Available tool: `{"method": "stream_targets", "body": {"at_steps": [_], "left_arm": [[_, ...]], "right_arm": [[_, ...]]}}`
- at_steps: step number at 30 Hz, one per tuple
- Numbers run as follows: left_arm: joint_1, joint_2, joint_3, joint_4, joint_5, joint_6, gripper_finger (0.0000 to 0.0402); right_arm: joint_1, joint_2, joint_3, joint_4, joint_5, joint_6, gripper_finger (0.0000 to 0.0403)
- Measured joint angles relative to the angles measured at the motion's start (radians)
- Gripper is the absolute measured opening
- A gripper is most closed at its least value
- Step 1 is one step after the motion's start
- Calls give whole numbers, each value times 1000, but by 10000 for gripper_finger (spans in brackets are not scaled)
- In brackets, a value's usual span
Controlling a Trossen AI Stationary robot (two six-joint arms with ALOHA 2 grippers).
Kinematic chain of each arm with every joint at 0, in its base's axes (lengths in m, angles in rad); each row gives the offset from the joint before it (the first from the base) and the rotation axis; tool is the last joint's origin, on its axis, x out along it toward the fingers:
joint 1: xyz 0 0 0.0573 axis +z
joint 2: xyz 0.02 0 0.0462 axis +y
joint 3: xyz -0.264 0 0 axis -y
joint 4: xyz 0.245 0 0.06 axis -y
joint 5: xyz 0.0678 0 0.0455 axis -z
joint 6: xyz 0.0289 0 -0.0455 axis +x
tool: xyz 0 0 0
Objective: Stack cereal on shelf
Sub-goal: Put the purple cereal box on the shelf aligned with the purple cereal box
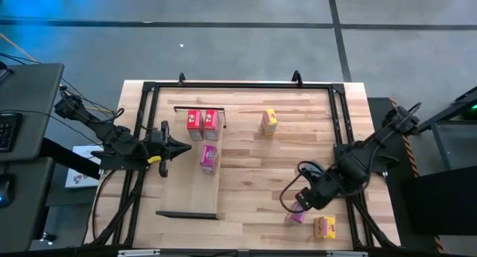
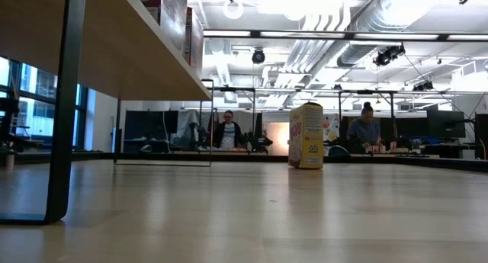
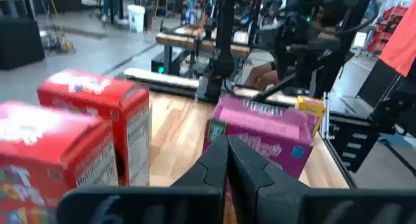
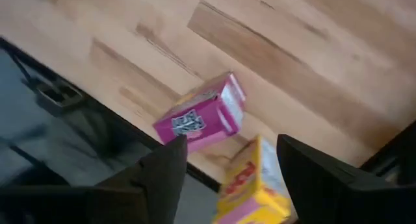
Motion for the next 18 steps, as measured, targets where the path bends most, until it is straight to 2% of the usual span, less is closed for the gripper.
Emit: {"method": "stream_targets", "body": {"at_steps": [9,13,18], "left_arm": [[0,-1,0,6,17,28,0],[0,-13,0,7,80,-39,0],[-24,-41,0,9,160,-47,0]], "right_arm": [[121,32,0,17,119,458,232],[138,82,0,42,119,550,232],[139,145,0,53,129,593,232]]}}
